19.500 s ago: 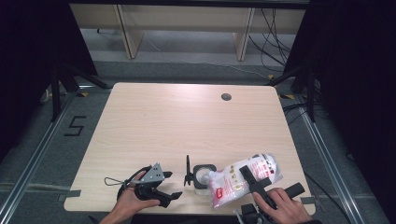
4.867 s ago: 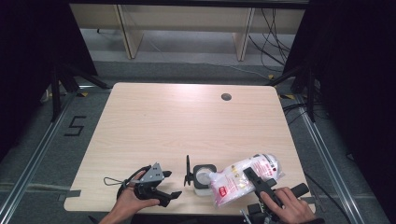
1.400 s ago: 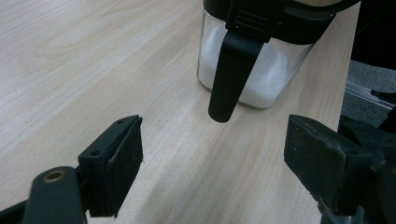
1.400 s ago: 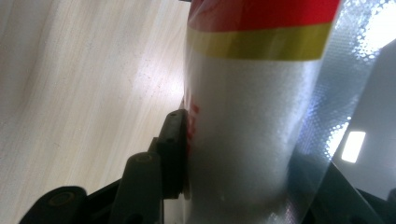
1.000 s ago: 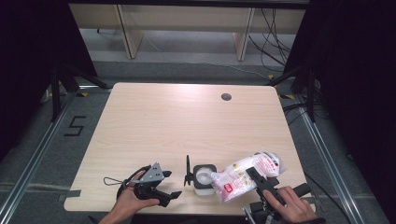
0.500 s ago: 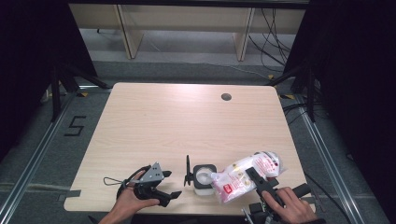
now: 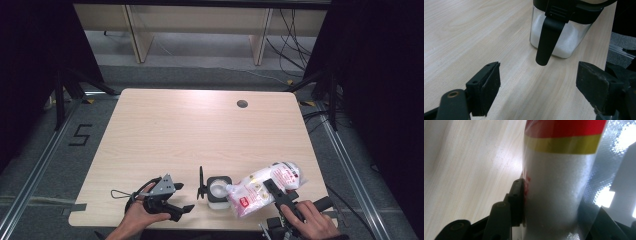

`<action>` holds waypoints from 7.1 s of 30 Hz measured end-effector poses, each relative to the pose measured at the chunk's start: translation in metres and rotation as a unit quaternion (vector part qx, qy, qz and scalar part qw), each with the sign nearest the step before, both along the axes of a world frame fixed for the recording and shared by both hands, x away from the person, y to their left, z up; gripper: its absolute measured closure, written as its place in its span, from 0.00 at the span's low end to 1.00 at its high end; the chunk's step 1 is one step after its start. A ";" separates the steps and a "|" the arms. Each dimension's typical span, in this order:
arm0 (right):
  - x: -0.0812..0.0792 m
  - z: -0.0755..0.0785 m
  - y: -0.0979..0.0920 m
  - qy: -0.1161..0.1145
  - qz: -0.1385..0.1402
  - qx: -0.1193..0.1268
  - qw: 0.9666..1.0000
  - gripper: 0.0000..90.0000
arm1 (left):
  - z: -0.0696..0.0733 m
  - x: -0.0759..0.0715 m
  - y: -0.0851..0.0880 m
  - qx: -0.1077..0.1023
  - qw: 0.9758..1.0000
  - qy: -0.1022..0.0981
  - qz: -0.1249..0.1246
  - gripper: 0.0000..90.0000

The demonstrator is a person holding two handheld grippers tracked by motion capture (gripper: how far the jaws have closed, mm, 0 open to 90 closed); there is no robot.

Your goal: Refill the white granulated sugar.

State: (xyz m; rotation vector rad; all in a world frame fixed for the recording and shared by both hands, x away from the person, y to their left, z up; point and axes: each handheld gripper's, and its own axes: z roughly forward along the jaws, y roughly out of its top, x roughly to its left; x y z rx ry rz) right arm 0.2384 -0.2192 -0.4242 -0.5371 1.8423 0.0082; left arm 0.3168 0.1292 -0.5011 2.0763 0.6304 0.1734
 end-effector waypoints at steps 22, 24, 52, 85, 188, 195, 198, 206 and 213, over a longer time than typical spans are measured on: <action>-0.001 0.000 0.000 -0.001 -0.003 -0.003 1.000 0.67 | 0.000 0.002 0.001 0.007 1.000 -0.012 -0.010 0.21; -0.001 0.001 0.000 -0.002 -0.003 -0.006 1.000 0.67 | 0.000 0.002 0.001 0.006 1.000 -0.012 -0.010 0.21; -0.002 0.002 0.001 -0.004 -0.006 -0.015 1.000 0.68 | 0.000 0.000 0.000 0.002 1.000 -0.001 0.002 0.21; -0.003 0.000 0.005 -0.026 0.001 -0.041 0.999 0.68 | 0.000 0.000 0.000 0.001 1.000 -0.001 -0.001 0.21; 0.017 -0.008 -0.020 0.101 0.025 0.138 0.985 0.70 | 0.001 0.000 0.001 -0.002 1.000 0.006 -0.002 0.21; 0.023 -0.015 -0.023 0.133 0.019 0.166 0.977 0.71 | 0.001 0.000 0.001 -0.003 1.000 0.004 0.000 0.21; 0.023 -0.019 -0.024 0.157 0.007 0.188 0.970 0.72 | 0.002 0.001 0.001 -0.001 1.000 0.005 -0.002 0.21; 0.028 -0.016 -0.026 0.175 0.025 0.227 0.958 0.72 | 0.002 0.001 0.002 0.005 1.000 0.003 -0.002 0.21; 0.040 -0.018 -0.027 0.194 0.034 0.261 0.945 0.73 | 0.001 0.001 0.001 0.004 1.000 0.001 0.000 0.21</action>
